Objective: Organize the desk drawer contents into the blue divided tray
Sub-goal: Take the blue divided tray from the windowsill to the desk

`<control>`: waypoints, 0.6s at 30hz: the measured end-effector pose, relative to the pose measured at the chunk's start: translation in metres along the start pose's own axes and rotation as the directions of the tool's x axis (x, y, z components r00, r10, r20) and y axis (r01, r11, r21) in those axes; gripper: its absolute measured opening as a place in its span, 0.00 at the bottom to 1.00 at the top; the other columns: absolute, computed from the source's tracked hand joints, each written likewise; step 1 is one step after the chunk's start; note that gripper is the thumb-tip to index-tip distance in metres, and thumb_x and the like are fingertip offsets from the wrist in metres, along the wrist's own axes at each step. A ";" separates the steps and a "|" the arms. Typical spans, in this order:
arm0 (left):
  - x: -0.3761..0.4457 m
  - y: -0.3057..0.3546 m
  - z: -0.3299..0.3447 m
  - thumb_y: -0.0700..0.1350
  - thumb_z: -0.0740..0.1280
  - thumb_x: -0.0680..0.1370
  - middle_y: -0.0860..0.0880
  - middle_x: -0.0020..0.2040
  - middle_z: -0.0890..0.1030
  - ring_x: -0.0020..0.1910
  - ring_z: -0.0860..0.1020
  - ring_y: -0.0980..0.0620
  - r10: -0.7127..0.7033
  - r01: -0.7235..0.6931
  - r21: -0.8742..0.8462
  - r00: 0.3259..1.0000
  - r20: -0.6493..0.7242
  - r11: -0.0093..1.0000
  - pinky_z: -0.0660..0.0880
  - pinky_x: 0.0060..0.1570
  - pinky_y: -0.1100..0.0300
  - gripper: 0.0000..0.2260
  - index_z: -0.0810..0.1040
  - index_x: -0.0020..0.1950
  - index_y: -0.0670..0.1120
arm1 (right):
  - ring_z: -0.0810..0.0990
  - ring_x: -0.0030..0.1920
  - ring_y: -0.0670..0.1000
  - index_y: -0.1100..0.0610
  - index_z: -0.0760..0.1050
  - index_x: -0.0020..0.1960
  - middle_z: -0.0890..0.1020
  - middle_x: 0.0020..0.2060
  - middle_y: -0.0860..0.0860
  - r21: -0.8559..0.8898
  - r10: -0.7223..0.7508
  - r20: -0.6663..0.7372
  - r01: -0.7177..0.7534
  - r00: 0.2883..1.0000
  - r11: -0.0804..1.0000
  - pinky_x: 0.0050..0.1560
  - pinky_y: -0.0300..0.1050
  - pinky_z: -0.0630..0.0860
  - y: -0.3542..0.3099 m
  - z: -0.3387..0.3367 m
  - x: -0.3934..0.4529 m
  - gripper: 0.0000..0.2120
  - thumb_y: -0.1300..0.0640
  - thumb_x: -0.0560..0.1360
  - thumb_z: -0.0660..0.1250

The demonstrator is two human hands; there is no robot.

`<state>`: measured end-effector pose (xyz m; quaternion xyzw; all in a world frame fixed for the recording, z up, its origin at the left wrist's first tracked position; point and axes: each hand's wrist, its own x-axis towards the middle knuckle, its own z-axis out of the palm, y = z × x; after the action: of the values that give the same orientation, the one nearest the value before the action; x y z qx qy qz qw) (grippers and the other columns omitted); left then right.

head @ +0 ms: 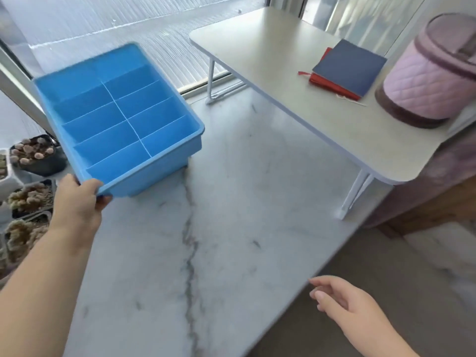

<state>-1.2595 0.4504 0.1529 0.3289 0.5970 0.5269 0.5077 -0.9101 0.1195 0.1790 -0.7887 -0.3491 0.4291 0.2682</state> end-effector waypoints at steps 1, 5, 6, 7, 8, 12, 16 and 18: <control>-0.022 0.003 -0.003 0.32 0.58 0.69 0.51 0.51 0.80 0.46 0.79 0.52 0.017 -0.016 -0.016 0.999 0.047 1.000 0.75 0.30 0.69 0.16 0.74 0.50 0.49 | 0.83 0.42 0.54 0.47 0.80 0.49 0.84 0.42 0.51 0.016 -0.007 -0.008 0.007 1.000 1.000 0.52 0.54 0.78 0.004 -0.005 -0.007 0.10 0.61 0.74 0.69; -0.118 0.010 -0.002 0.32 0.57 0.69 0.51 0.53 0.81 0.40 0.80 0.58 0.045 -0.043 -0.016 0.980 0.196 0.999 0.71 0.28 0.72 0.22 0.74 0.59 0.48 | 0.83 0.41 0.48 0.47 0.79 0.50 0.84 0.43 0.50 0.110 -0.057 -0.066 0.064 0.996 0.992 0.50 0.46 0.78 0.021 -0.039 -0.044 0.10 0.61 0.75 0.68; -0.145 0.011 0.001 0.32 0.57 0.70 0.51 0.52 0.81 0.39 0.79 0.58 0.052 -0.053 0.000 0.973 0.224 0.999 0.71 0.27 0.72 0.21 0.74 0.59 0.48 | 0.82 0.41 0.47 0.48 0.79 0.50 0.84 0.43 0.51 0.140 -0.073 -0.091 0.085 0.993 0.986 0.48 0.42 0.78 0.027 -0.051 -0.055 0.10 0.61 0.75 0.67; -0.173 0.011 0.006 0.33 0.57 0.70 0.51 0.52 0.81 0.39 0.79 0.58 0.058 -0.065 0.020 0.966 0.251 0.998 0.71 0.27 0.72 0.20 0.74 0.58 0.48 | 0.82 0.40 0.46 0.48 0.79 0.50 0.84 0.43 0.51 0.168 -0.087 -0.120 0.107 0.989 0.980 0.46 0.40 0.77 0.034 -0.063 -0.065 0.10 0.62 0.76 0.66; -0.202 0.010 0.011 0.33 0.57 0.71 0.53 0.50 0.82 0.40 0.79 0.57 0.066 -0.080 0.041 0.959 0.276 0.996 0.72 0.28 0.72 0.19 0.75 0.56 0.50 | 0.82 0.40 0.47 0.48 0.79 0.50 0.84 0.42 0.50 0.196 -0.097 -0.150 0.125 0.984 0.973 0.45 0.39 0.77 0.044 -0.075 -0.077 0.10 0.62 0.76 0.66; -0.330 -0.003 0.041 0.32 0.57 0.71 0.57 0.41 0.83 0.34 0.79 0.60 0.062 -0.095 0.058 0.903 0.425 0.994 0.71 0.27 0.70 0.16 0.75 0.48 0.51 | 0.81 0.38 0.45 0.49 0.78 0.50 0.85 0.41 0.48 0.323 -0.078 -0.251 0.159 0.965 0.933 0.40 0.37 0.78 0.107 -0.126 -0.137 0.09 0.62 0.77 0.63; -0.447 -0.021 0.081 0.31 0.56 0.69 0.53 0.39 0.83 0.28 0.73 0.59 0.016 -0.056 0.048 0.795 0.607 0.997 0.63 0.23 0.71 0.17 0.77 0.46 0.49 | 0.81 0.37 0.45 0.52 0.78 0.50 0.84 0.40 0.50 0.417 -0.004 -0.340 0.155 0.940 0.896 0.39 0.38 0.78 0.178 -0.176 -0.205 0.09 0.62 0.78 0.62; -0.495 -0.030 0.104 0.28 0.56 0.71 0.50 0.40 0.83 0.28 0.75 0.57 -0.021 -0.027 0.060 0.734 0.679 0.998 0.65 0.23 0.72 0.19 0.79 0.44 0.49 | 0.81 0.34 0.44 0.54 0.78 0.49 0.84 0.38 0.49 0.490 0.042 -0.400 0.175 0.916 0.854 0.37 0.36 0.77 0.202 -0.203 -0.232 0.08 0.62 0.78 0.61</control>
<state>-1.0233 0.0154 0.2602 0.5161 0.3869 0.3514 0.6785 -0.7600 -0.2100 0.2452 -0.7450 -0.1873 0.3283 0.5496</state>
